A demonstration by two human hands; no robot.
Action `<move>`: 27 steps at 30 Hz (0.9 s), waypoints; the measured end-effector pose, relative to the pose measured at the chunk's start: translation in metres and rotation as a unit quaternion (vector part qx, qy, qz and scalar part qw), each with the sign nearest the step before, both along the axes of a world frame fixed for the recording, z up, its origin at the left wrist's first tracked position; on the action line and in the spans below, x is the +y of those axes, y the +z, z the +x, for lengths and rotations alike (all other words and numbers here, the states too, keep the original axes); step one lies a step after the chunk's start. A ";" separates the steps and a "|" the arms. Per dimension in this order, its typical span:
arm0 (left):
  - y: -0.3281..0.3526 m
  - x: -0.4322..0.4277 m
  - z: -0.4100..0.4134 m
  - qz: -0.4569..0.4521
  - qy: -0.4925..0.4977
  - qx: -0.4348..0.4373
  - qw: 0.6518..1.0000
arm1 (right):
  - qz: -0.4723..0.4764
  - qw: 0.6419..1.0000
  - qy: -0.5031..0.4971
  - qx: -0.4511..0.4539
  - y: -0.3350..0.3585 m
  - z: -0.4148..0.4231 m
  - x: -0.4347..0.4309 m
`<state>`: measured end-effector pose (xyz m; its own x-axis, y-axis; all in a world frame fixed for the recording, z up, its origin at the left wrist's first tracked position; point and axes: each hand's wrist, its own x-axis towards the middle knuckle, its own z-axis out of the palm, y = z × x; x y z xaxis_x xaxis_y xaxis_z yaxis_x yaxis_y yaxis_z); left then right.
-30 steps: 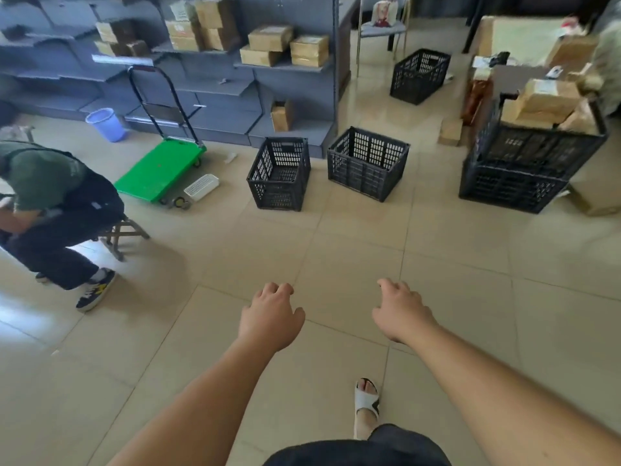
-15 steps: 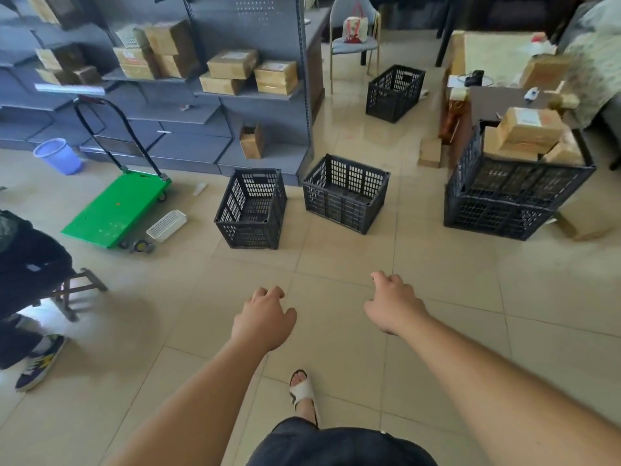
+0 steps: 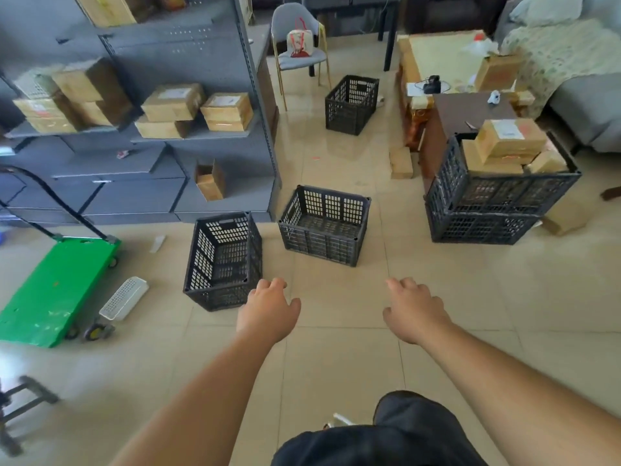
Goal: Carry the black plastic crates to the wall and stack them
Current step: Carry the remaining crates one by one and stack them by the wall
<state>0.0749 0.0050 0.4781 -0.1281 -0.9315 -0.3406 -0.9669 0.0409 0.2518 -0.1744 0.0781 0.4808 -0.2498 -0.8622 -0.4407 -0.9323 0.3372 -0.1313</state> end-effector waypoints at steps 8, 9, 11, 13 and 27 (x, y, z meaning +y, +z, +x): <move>-0.011 -0.152 -0.046 0.007 -0.040 -0.026 0.999 | -0.005 0.999 -0.033 0.005 -0.018 -0.046 -0.143; -0.011 -0.173 -0.053 0.006 -0.040 -0.028 0.999 | -0.007 0.999 -0.034 0.003 -0.020 -0.055 -0.164; -0.008 -0.213 -0.065 0.004 -0.034 -0.028 0.999 | -0.004 0.999 -0.036 -0.001 -0.023 -0.073 -0.203; -0.004 -0.249 -0.075 0.001 -0.022 -0.021 1.000 | 0.009 0.999 -0.036 -0.002 -0.025 -0.089 -0.239; -0.037 -0.473 -0.077 0.049 -0.007 -0.027 0.998 | 0.063 0.991 -0.105 -0.049 -0.047 -0.115 -0.461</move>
<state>-0.0024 -0.4684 0.4414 -0.1201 -0.8915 -0.4368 -0.9786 0.0324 0.2031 -0.2896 -0.3828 0.4340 -0.3682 -0.7322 -0.5729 -0.8251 0.5414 -0.1617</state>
